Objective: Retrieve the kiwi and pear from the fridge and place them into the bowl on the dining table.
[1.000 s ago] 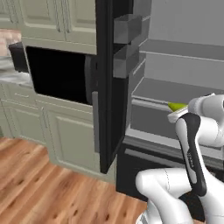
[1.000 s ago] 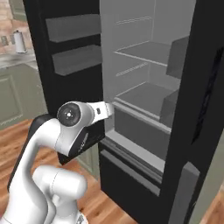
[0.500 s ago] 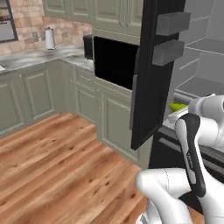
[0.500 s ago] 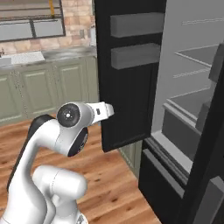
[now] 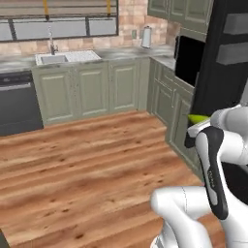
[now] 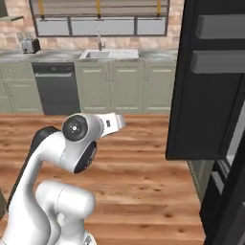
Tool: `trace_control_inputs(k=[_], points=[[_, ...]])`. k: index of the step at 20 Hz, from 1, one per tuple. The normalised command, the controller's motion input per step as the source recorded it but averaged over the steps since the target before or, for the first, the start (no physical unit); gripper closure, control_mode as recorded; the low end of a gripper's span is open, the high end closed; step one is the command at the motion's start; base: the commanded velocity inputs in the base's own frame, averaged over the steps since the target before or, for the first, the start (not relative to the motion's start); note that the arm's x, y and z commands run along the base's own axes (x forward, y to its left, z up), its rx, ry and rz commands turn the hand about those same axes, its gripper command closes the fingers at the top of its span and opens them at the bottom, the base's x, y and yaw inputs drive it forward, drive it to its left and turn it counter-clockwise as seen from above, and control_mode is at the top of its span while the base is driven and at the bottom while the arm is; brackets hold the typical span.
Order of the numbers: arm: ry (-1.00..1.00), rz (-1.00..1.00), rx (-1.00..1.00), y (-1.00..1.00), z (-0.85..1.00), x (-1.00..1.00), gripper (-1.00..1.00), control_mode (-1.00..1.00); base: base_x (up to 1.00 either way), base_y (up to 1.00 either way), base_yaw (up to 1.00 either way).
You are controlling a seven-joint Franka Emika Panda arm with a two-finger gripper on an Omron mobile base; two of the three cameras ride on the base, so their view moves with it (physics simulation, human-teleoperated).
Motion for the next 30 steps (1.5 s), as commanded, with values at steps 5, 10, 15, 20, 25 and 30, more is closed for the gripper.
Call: trace_control_inputs(k=[5, 10, 15, 20, 25, 30], points=[[0.00, 0.00, 0.00, 0.00, 0.00, 0.00, 1.00, 1.00, -0.70, 0.00, 0.79], [0.00, 0.00, 0.00, 0.00, 0.00, 0.00, 1.00, 1.00, -0.76, 0.00, 0.74], [0.00, 0.00, 0.00, 0.00, 0.00, 0.00, 1.00, 1.00, -0.30, 0.11, 0.59], [0.00, 0.00, 0.00, 0.00, 0.00, 0.00, 1.00, 1.00, 0.17, 0.46, 0.41], [0.00, 0.00, 0.00, 0.00, 0.00, 0.00, 1.00, 1.00, 0.90, 0.72, 0.24], [0.00, 0.00, 0.00, 0.00, 0.00, 0.00, 1.00, 1.00, 1.00, 0.91, 0.17]])
